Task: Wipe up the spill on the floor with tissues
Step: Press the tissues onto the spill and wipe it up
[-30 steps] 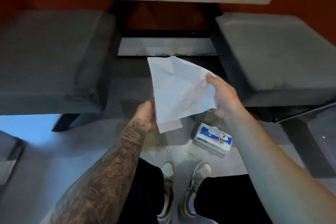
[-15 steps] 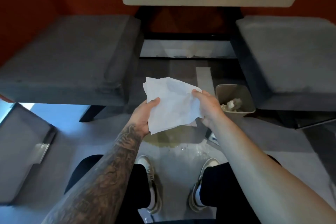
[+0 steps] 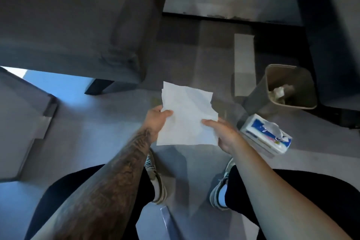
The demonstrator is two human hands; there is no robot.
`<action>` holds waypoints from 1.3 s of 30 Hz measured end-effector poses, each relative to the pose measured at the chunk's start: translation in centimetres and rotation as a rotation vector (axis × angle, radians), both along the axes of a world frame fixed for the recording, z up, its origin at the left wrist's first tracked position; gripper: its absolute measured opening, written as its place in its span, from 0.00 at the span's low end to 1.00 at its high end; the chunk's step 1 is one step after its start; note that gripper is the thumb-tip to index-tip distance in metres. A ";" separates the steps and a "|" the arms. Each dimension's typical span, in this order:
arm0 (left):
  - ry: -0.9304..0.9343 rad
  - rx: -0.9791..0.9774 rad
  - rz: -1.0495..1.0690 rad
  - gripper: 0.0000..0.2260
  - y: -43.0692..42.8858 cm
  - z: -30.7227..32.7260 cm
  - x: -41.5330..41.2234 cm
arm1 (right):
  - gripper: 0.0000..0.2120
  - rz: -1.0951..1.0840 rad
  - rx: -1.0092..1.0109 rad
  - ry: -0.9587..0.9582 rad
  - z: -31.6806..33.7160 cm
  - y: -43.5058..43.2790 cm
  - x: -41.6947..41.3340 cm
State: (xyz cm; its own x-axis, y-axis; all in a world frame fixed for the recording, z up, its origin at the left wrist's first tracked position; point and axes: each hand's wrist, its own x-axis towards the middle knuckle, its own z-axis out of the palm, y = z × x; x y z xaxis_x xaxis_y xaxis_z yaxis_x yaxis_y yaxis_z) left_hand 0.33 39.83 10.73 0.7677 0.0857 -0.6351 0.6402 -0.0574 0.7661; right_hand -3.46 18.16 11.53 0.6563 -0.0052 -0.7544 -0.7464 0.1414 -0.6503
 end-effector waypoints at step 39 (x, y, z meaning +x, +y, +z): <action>-0.270 1.107 -1.333 0.36 -5.0 -28.5 5.6 | 0.35 1.090 -1.034 -0.263 -28.1 0.8 8.0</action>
